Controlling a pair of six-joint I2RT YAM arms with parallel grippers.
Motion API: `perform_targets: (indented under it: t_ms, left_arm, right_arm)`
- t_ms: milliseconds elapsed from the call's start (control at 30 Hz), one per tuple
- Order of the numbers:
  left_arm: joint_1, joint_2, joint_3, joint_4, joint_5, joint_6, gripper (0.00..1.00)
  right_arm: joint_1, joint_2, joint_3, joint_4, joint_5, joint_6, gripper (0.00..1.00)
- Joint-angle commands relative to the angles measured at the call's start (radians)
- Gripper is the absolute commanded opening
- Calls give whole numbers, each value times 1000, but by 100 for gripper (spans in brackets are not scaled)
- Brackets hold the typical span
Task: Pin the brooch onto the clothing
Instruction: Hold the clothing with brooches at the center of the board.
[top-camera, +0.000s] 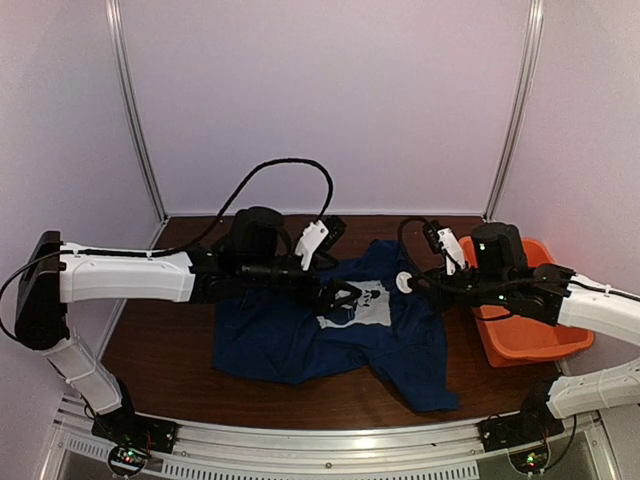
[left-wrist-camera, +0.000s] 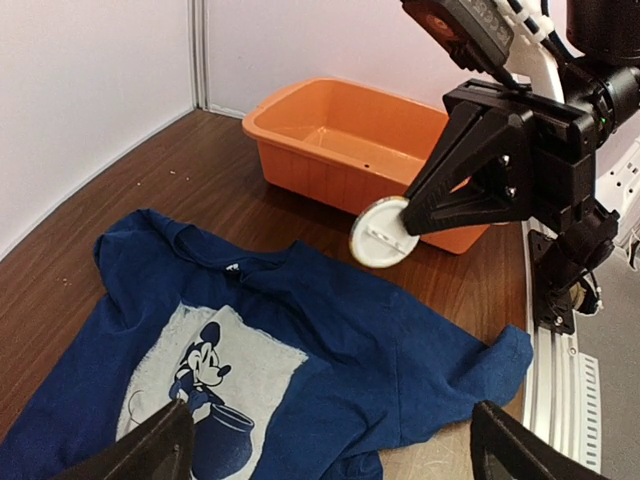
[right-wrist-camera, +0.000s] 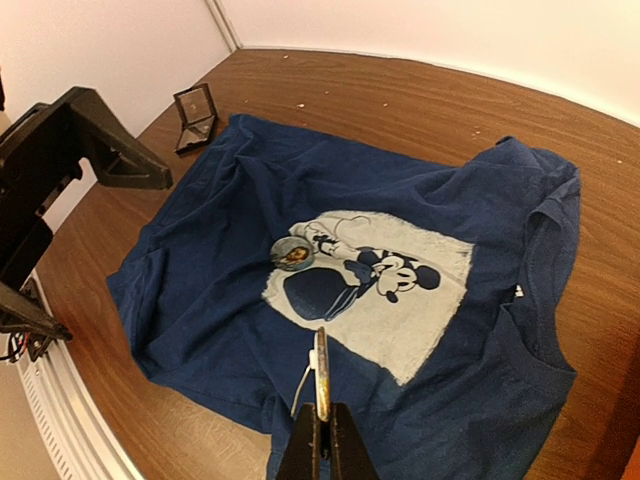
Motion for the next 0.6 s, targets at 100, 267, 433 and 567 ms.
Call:
perform_targets:
  t_ms: [100,267,433,567]
  left_arm:
    - [7,42,-35,138,4,-51,98]
    - [8,101,6,180,24,-82,98]
    - [8,127,18,213,19,-122,98]
    - [9,113,-12,211,-13,-135,98]
  right_arm:
    - [-3,-10,29,-57,251,47,0]
    - [-3,4,43,-92,346,99,0]
    - [-3,1,27,-112,397,124,0]
    - [-4,-11,8,-106,425,138,0]
